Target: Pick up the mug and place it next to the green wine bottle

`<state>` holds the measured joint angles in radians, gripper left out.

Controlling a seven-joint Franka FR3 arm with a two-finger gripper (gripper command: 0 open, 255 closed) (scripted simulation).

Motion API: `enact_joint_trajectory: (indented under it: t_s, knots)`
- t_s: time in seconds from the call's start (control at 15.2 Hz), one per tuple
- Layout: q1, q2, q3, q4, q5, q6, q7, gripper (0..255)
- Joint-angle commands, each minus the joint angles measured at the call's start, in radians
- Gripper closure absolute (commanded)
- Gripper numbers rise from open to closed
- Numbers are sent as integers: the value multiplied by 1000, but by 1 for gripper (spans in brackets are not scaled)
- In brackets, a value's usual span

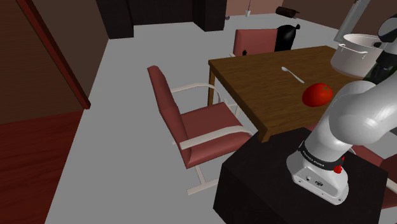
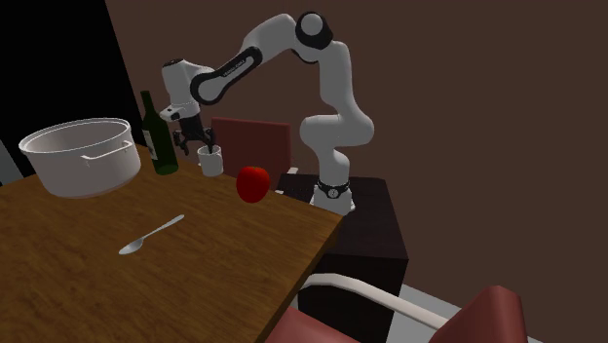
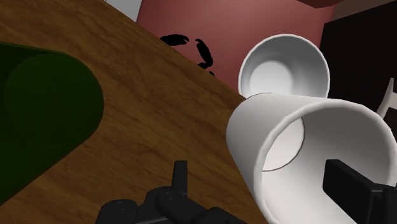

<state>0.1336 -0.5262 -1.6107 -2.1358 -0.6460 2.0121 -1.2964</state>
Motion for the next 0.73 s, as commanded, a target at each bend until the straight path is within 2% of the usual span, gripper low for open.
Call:
enact_joint_trajectory:
  t_s: [0.0,0.13,0.66]
  knots:
    - [-28,10,48,26,25,-41,-13,0]
    - [-59,18,100,60,51,-91,-27,0]
    - [-58,17,100,60,50,-92,-26,0]
